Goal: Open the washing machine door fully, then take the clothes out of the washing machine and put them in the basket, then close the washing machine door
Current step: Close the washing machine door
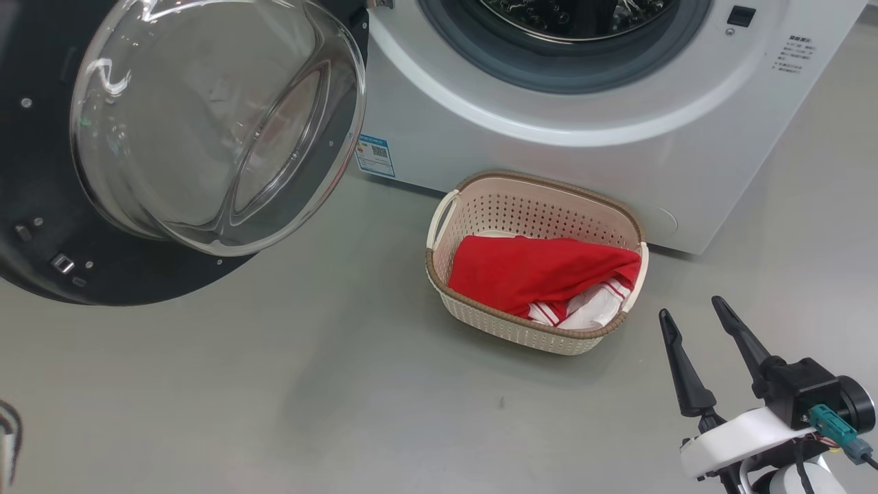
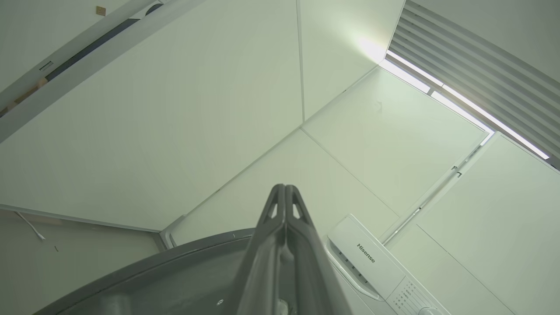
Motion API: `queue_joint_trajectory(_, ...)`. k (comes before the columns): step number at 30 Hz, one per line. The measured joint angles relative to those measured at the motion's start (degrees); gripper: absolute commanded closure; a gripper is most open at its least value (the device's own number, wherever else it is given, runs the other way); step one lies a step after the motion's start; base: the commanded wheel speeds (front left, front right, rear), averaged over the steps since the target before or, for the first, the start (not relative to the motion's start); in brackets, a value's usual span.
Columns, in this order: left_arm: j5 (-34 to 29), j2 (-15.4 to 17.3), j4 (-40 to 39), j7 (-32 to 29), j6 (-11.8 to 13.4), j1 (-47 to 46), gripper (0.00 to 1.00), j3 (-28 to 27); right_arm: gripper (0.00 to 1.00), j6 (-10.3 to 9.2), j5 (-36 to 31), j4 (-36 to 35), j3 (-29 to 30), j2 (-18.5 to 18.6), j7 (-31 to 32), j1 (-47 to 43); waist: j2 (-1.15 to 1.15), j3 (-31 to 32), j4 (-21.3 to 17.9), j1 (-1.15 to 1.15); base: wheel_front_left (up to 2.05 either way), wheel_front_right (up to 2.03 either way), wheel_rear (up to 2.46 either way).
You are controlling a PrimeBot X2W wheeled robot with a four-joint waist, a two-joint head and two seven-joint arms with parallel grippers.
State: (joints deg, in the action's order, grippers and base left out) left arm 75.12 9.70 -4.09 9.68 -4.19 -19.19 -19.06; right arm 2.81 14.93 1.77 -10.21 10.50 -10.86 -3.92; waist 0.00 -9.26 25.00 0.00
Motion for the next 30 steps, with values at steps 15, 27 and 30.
queue_joint_trajectory(15,7.7,6.7,17.8,-9.2,9.0,-7.9,1.00,-4.9,0.00,0.15,0.0,-1.1,-0.2,1.3,1.1,1.2,0.00,-2.9,-1.9,0.00,0.00,0.00,0.00)
queue_joint_trajectory(27,8.4,10.8,27.7,-17.3,10.4,-8.8,1.00,-1.8,0.00,0.65,0.0,-1.7,-0.3,1.9,2.2,1.4,0.00,-3.7,-3.2,0.00,0.00,0.00,0.00)
queue_joint_trajectory(30,8.0,11.6,29.8,-18.8,10.5,-9.3,1.00,-0.6,0.00,0.65,0.0,-1.8,-0.2,2.1,2.3,1.6,0.00,-4.2,-3.5,0.00,0.00,0.00,0.00)
